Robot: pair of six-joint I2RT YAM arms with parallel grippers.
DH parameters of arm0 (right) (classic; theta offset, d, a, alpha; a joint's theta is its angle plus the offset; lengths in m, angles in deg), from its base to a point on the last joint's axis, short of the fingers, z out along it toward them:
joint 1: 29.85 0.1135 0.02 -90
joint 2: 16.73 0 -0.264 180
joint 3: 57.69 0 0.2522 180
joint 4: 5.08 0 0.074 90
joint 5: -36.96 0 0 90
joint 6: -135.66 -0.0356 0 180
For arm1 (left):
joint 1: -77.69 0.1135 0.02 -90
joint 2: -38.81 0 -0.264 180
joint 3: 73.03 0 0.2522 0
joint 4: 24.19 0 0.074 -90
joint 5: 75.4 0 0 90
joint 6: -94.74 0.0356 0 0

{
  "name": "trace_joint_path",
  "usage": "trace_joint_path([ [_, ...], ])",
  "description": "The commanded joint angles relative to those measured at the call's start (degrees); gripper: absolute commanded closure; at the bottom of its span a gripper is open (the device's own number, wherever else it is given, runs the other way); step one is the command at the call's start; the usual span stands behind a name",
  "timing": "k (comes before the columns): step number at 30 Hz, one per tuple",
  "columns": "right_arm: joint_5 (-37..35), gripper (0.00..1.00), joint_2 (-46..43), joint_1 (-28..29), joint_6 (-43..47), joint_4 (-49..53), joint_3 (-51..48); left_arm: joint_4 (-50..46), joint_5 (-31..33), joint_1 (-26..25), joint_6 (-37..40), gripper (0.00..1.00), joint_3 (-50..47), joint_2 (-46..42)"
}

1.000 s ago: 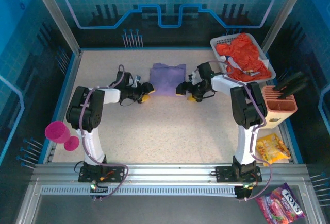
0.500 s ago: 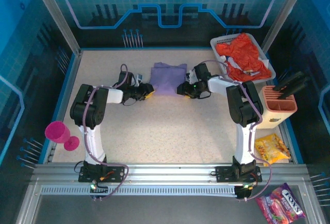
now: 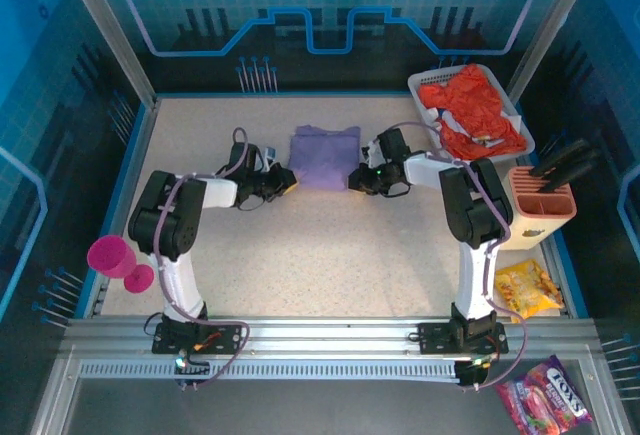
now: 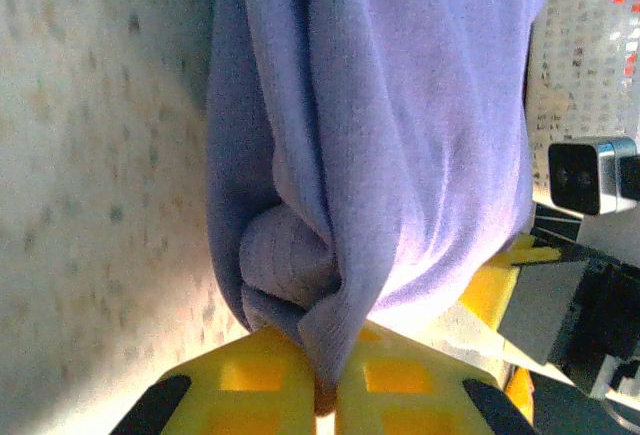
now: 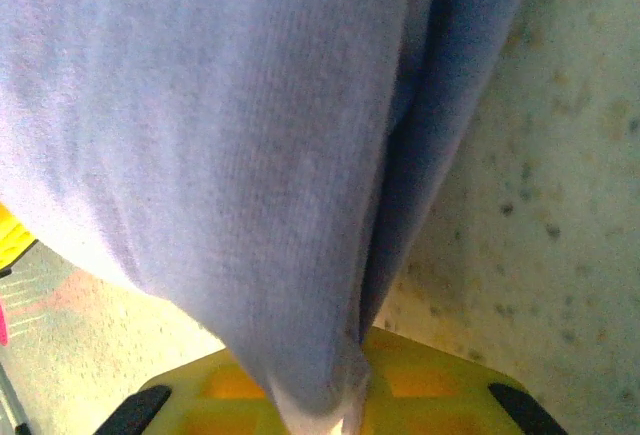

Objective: Fold and stack the t-shirts

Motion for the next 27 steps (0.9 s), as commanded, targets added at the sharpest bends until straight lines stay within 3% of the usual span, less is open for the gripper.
trace_joint_path([
  [1,0.4,0.81,-4.8,0.5,1.0,0.8,-3.4,-1.3,2.9,-1.3,-1.4,0.91,-4.7,-6.3],
  [14,0.7,0.81,-22.4,4.9,2.3,4.3,-25.7,-4.9,11.3,-12.1,-9.2,0.89,-26.5,-27.3],
  [17,-0.3,0.78,-25.7,6.4,2.2,6.0,-28.7,-7.4,12.4,-13.8,-10.1,0.7,-28.8,-30.8],
  [19,-0.8,0.7,-27.7,6.5,2.3,7.8,-29.9,-10.9,12.1,-14.3,-10.1,0.5,-29.3,-33.9],
  [22,-1.6,0.44,-31.4,5.6,3.5,12.1,-29.3,-19.6,11.6,-14.2,-8.3,0.32,-28.1,-40.8],
  [25,-1.5,0.27,-33.5,3.5,5.4,16.1,-26.8,-29.0,13.3,-13.2,-3.1,0.25,-23.3,-46.0],
  [27,-0.9,0.25,-33.5,1.6,6.6,17.7,-24.5,-30.0,11.1,-10.5,0.2,0.25,-20.2,-45.4],
])
